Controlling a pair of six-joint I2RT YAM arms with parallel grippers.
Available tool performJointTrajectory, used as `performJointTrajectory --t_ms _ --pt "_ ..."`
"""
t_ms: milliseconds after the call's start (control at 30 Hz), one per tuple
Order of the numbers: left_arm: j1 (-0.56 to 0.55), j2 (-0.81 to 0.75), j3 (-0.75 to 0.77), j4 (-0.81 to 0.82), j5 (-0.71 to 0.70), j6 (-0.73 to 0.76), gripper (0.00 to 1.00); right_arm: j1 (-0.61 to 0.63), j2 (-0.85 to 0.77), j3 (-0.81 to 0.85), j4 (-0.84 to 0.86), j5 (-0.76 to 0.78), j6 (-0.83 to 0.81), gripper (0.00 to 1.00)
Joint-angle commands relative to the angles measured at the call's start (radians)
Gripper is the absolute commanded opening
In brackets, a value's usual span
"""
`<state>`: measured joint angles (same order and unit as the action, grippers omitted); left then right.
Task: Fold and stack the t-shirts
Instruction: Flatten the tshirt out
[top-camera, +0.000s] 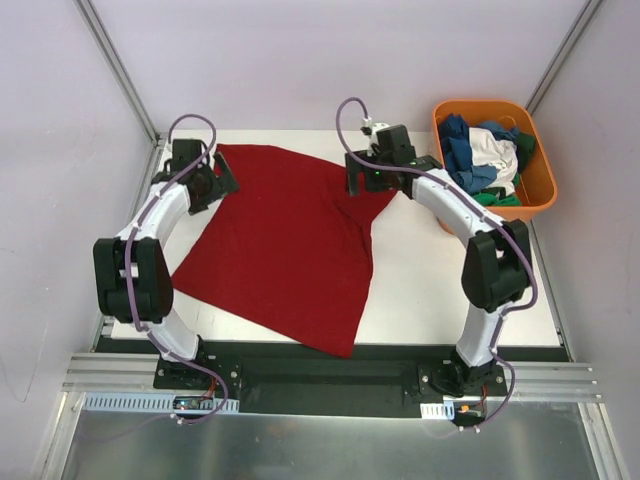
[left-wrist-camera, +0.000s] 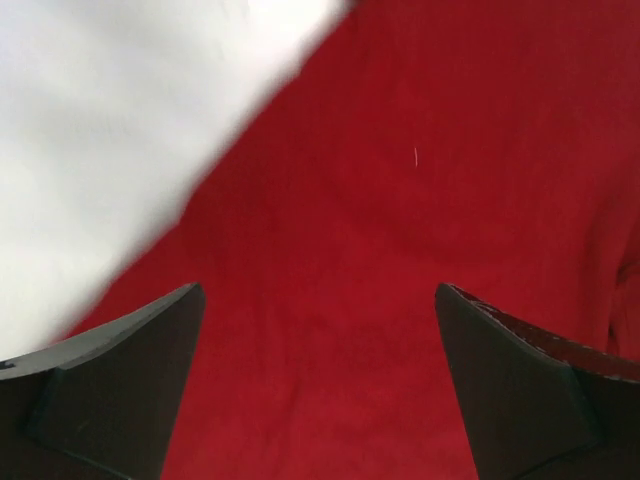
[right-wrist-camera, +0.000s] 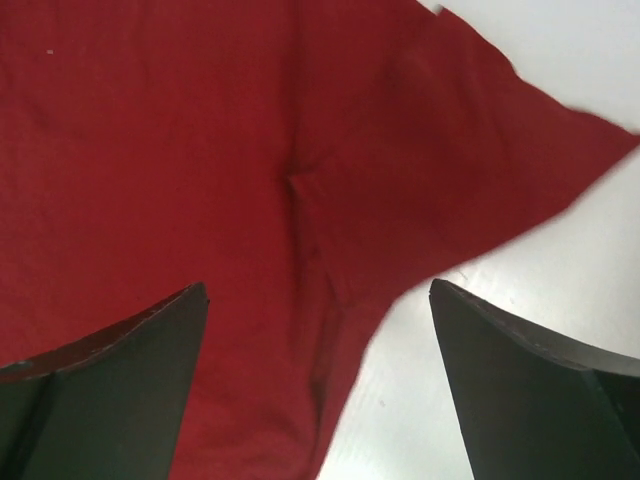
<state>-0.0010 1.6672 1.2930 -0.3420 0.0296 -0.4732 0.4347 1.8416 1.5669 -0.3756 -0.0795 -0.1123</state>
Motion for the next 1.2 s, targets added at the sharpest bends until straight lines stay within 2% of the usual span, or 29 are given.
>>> performJointTrajectory --t_ms 0,100,233,400,500,600,667,767,900,933,1000,1033,1133,1167 --pt "-0.048 -0.110 -0.185 -0.012 0.137 -0.085 0.99 0.030 0.135 0.148 -0.028 -0.005 -0.050 0.97" --pt "-0.066 -0.147 -0.300 -0.012 0.153 -0.137 0.99 0.033 0.229 0.240 -0.060 -0.046 -0.023 0.97" --pt "-0.077 -0.106 -0.363 -0.003 0.138 -0.171 0.99 0.044 0.304 0.269 -0.056 -0.072 0.006 0.97" --pt "-0.064 0.043 -0.293 -0.005 0.119 -0.185 0.99 0.045 0.335 0.223 -0.051 -0.112 0.055 0.97" --pt "-0.041 0.147 -0.198 -0.003 0.092 -0.186 0.99 0.045 0.294 0.121 -0.020 -0.124 0.072 0.97" --pt "-0.028 0.262 -0.056 -0.020 0.034 -0.197 0.99 0.045 0.239 -0.011 0.023 -0.143 0.106 0.96" --pt "-0.024 0.330 0.092 -0.064 0.018 -0.188 0.99 0.049 0.200 -0.110 0.053 -0.199 0.148 0.97" --pt "-0.019 0.483 0.331 -0.127 0.047 -0.165 0.99 0.073 0.125 -0.233 0.099 -0.265 0.183 0.97" --pt "-0.033 0.708 0.636 -0.152 0.182 -0.144 0.99 0.169 -0.011 -0.430 0.098 -0.316 0.218 0.97" --pt "-0.040 0.745 0.770 -0.157 0.212 -0.133 0.99 0.196 -0.062 -0.447 0.096 -0.330 0.217 0.97" --pt "-0.057 0.859 0.911 -0.166 0.259 -0.119 0.99 0.278 -0.105 -0.462 0.076 -0.348 0.194 0.97" --pt "-0.077 0.894 1.036 -0.167 0.317 -0.116 0.99 0.303 -0.132 -0.452 0.057 -0.350 0.172 0.97" --pt "-0.112 0.991 1.198 -0.169 0.364 -0.111 0.99 0.332 -0.174 -0.397 0.017 -0.309 0.126 0.97" --pt "-0.117 0.982 1.200 -0.167 0.360 -0.113 0.99 0.326 -0.188 -0.387 0.014 -0.293 0.126 0.97"
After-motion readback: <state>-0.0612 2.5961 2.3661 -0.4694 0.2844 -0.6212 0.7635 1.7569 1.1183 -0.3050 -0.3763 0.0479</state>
